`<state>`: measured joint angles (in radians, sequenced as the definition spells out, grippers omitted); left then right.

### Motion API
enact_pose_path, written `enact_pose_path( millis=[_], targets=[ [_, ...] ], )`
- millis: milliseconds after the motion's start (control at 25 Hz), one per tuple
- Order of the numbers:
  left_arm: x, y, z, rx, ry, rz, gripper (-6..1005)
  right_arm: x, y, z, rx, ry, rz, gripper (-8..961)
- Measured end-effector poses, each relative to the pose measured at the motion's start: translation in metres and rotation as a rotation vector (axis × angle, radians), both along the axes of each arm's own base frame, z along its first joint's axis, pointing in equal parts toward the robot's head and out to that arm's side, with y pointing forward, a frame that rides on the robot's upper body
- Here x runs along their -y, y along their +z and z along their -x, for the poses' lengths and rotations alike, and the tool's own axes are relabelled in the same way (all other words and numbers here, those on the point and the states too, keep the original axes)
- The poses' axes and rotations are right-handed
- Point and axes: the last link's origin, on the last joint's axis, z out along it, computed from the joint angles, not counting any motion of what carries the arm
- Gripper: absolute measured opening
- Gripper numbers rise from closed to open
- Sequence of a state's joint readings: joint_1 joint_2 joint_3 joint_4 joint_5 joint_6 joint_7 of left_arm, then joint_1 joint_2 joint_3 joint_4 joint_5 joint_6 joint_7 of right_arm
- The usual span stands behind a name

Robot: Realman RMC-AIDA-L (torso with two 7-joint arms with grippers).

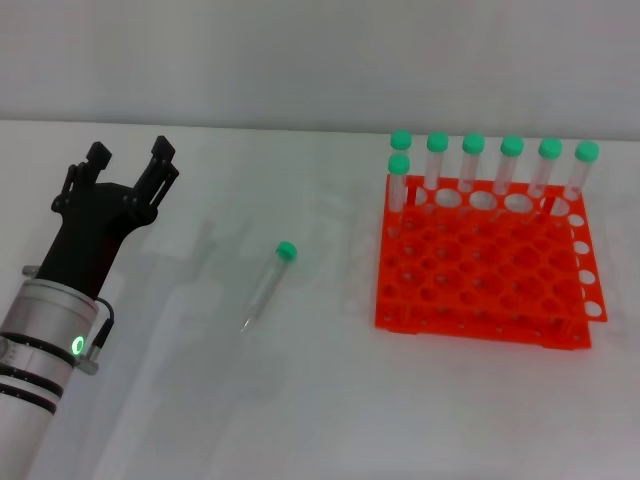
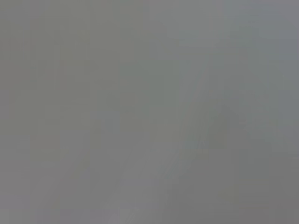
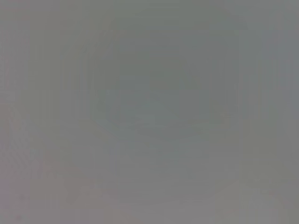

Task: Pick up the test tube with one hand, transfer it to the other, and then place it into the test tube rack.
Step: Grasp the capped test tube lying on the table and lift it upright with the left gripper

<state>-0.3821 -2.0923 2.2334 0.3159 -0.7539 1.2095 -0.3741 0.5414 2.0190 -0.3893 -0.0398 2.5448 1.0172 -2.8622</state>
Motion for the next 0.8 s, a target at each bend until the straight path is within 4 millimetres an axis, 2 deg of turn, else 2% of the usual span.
enact_pose_path(
  millis=[560, 680, 800],
  targets=[
    [0.012, 0.002, 0.009, 0.028, 0.023, -0.014, 881, 0.004, -0.003, 0.007, -0.005, 0.08, 0.014, 847],
    [0.017, 0.008, 0.017, 0.082, 0.049, -0.038, 881, 0.007, -0.002, 0.005, -0.012, 0.08, 0.017, 845],
    [0.011, 0.023, 0.026, 0.142, 0.07, -0.054, 880, 0.01, 0.0, 0.002, -0.023, 0.077, 0.012, 843]
  ],
)
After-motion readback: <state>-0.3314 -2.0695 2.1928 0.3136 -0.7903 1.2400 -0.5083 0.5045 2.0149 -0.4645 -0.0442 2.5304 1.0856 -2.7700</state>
